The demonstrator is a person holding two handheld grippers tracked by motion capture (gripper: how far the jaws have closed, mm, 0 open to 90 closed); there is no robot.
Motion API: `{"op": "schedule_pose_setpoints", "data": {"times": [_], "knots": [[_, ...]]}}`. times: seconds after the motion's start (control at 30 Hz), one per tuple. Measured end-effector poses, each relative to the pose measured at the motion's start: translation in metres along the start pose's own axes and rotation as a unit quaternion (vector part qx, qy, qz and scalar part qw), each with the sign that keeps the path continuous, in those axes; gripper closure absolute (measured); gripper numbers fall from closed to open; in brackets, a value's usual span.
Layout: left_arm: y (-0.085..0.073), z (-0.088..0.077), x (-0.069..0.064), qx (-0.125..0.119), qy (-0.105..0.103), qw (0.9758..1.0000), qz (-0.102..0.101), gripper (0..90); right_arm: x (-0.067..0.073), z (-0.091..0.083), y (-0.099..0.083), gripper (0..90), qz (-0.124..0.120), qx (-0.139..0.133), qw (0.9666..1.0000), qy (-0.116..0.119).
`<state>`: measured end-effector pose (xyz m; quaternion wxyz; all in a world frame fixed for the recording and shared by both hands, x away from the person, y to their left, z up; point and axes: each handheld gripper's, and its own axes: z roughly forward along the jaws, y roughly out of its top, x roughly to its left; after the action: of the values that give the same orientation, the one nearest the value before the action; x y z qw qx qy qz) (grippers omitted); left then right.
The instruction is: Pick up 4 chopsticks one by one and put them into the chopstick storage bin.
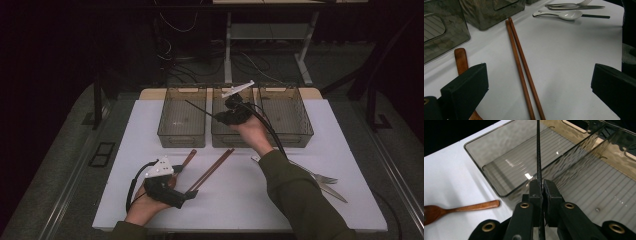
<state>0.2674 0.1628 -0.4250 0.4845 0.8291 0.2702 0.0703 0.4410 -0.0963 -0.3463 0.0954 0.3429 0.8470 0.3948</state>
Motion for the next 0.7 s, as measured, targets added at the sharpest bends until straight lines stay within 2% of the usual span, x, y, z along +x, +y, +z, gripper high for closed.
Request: {"op": "schedule_pose_setpoints", "data": {"times": [0.3,0.7], "knots": [[0.0,0.0,0.0,-0.002,-0.002,1.0,0.0,0.3,0.004,0.024,0.014,85.6,0.0,0.013,0.9999,-0.003],[0.001,-0.001,-0.001,-0.004,-0.007,1.0,0.002,0.3,0.012,0.056,0.035,85.5,-0.005,0.034,0.9992,-0.019]]}}
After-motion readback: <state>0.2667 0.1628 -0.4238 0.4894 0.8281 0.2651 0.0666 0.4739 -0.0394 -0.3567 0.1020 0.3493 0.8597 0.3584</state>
